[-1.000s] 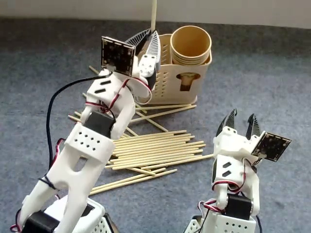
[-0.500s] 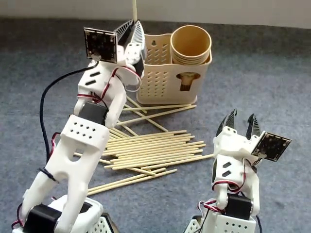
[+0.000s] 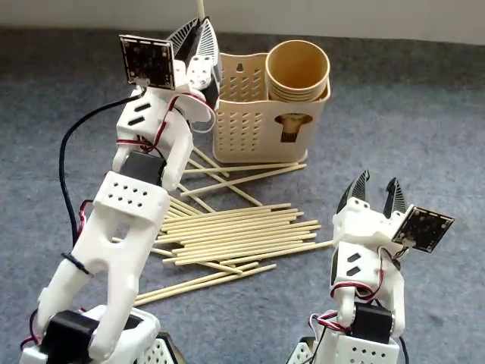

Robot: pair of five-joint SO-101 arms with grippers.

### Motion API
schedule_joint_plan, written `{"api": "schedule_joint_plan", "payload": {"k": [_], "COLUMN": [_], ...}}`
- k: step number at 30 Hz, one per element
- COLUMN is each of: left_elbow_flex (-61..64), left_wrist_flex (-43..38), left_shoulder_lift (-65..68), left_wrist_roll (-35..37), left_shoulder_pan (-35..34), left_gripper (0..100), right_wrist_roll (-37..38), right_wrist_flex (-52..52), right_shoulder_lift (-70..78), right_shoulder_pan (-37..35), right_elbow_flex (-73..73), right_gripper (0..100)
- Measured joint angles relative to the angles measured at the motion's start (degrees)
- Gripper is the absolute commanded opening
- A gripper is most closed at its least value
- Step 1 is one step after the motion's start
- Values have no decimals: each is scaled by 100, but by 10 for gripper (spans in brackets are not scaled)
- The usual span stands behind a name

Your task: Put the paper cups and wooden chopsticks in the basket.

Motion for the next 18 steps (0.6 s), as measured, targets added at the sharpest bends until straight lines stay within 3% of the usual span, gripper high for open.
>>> {"api": "schedule_joint_plan", "payload": {"k": [14,18], "left_elbow_flex": [-334,-167], "left_wrist_flex": [-193,-211], "left_shoulder_lift": [1178,1178], "left_wrist_roll": [0,9], "left_shoulder_pan": [-53,-88], "left_gripper": [8,66], "right_wrist_roll": [0,18], "right_wrist_flex": [0,-158], "right_shoulder_lift": [0,0], "right_shoulder_pan": [0,0], "right_elbow_flex": [0,0], "right_gripper": [198,198]}}
